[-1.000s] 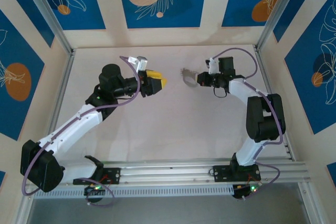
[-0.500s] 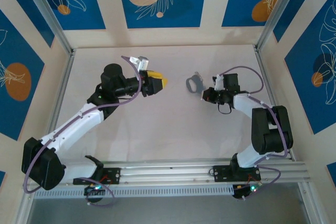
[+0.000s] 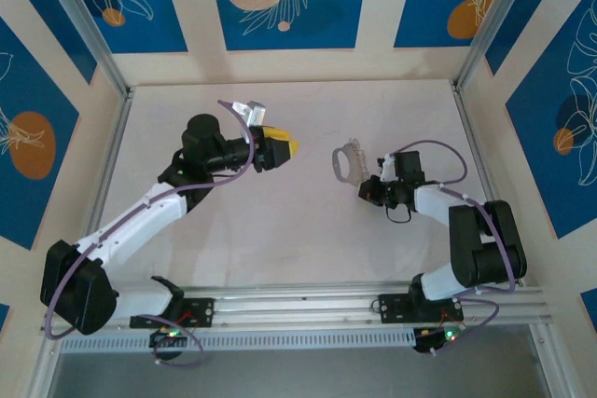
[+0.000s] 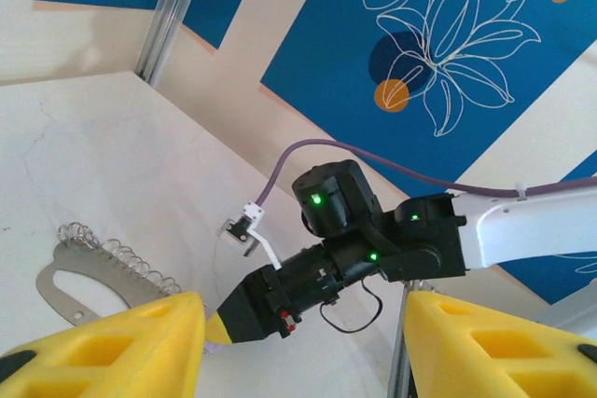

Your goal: Put the keys on the keyring

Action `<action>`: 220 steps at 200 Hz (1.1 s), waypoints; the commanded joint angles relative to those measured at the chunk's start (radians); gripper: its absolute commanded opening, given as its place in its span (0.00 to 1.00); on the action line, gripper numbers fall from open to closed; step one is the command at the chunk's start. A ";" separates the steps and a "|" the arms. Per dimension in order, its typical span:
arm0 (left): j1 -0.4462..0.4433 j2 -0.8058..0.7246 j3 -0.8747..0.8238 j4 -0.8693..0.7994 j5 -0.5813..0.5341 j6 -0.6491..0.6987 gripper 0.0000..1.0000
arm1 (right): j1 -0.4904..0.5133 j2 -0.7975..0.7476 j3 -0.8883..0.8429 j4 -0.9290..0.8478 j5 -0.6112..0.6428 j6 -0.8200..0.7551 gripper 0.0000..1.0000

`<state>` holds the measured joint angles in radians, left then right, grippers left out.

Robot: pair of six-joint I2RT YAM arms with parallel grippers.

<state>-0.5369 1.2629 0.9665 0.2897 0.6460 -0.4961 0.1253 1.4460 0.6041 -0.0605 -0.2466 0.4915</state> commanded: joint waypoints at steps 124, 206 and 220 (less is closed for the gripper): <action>0.019 -0.239 -0.215 -0.013 -0.611 0.260 0.94 | -0.071 -0.381 0.222 -0.090 0.453 0.010 0.99; 0.206 -0.290 -0.534 0.224 -0.911 0.588 0.98 | -0.090 -0.180 0.054 0.274 0.658 -0.224 0.99; 0.236 -0.297 -0.586 0.250 -0.926 0.611 0.98 | -0.091 -0.174 -0.013 0.368 0.642 -0.246 0.99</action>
<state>-0.3489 0.9844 0.4458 0.4358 -0.1780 0.0273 0.0406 1.2686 0.6788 0.1112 0.3565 0.3195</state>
